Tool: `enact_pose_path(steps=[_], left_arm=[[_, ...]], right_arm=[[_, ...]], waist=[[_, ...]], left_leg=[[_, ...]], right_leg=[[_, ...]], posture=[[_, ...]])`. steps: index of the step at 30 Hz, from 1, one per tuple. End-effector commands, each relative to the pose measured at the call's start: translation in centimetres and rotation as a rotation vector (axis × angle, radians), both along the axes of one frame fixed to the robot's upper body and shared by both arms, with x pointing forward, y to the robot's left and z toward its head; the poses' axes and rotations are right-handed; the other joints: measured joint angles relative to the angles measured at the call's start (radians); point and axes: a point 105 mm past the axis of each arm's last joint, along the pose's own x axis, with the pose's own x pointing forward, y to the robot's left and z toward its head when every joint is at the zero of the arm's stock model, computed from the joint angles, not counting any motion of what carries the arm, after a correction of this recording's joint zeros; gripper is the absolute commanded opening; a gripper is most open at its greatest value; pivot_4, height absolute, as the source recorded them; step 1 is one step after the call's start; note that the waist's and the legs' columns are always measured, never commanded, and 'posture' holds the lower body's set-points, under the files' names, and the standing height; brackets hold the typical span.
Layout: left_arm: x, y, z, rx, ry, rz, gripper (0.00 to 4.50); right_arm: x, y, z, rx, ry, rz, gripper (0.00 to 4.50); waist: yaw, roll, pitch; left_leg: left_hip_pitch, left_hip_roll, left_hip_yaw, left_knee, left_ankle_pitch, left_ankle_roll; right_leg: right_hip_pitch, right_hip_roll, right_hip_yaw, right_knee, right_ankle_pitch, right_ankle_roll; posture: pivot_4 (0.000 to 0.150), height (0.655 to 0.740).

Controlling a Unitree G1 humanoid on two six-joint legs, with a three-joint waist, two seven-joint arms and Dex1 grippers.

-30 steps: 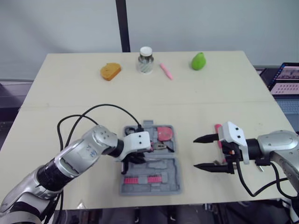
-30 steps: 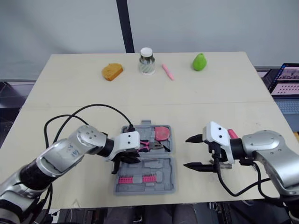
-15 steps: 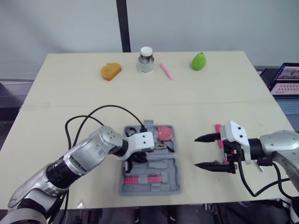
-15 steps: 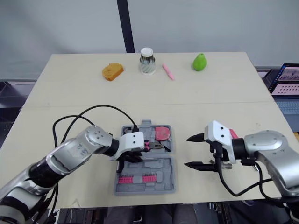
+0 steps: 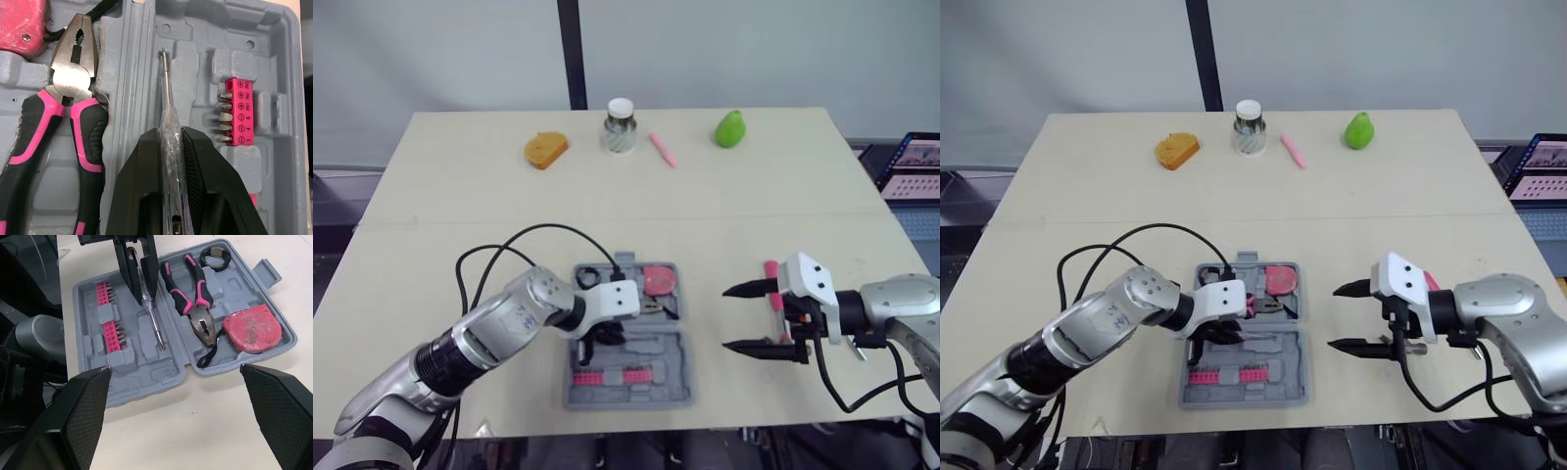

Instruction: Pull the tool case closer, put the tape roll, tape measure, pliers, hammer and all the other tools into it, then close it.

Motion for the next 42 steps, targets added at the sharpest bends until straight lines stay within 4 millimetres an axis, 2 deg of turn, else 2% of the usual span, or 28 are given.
enact_pose_path(steps=[1,25,33,39,42], left_arm=[[-0.3,-0.1,0.1,-0.005,-0.009,-0.02,0.11],[-0.2,-0.1,-0.3,-0.002,-0.006,-0.008,0.11],[-0.5,-0.5,0.5,-0.039,0.004,-0.016,3.98],[-1.3,-1.1,2.5,-0.114,0.025,-0.031,3.98],[-1.2,-0.8,3.9,-0.199,0.007,-0.03,3.98]], right_arm=[[-0.2,0.0,1.1,-0.006,-0.051,0.001,4.5],[-0.1,0.1,1.2,0.0,-0.055,-0.01,4.5],[-0.1,0.1,1.3,0.001,-0.053,-0.007,4.5],[-0.2,0.3,1.6,0.016,-0.048,-0.002,4.5],[-0.2,0.3,1.9,0.041,-0.05,-0.005,4.5]], waist=[[0.0,0.0,0.0],[0.0,0.0,0.0],[0.0,0.0,0.0],[0.0,0.0,0.0],[-0.001,0.0,0.0]], left_leg=[[0.0,0.0,0.0,0.0,0.0,0.0],[0.0,0.0,0.0,0.001,0.0,0.0],[0.0,0.0,0.0,0.001,0.0,0.0],[-0.001,0.0,-0.001,0.002,0.0,0.0],[-0.001,0.0,-0.001,0.002,0.0,0.0]], right_leg=[[0.0,0.0,0.0,0.0,0.0,0.0],[0.0,0.0,0.0,0.001,0.0,0.0],[0.0,0.0,0.0,0.001,0.0,0.0],[0.0,0.0,0.0,0.001,0.0,0.0],[0.0,0.0,0.0,0.001,0.0,0.0]], posture=[[0.15,0.74],[0.15,0.74],[0.15,0.74],[0.15,0.74],[0.15,0.74]])
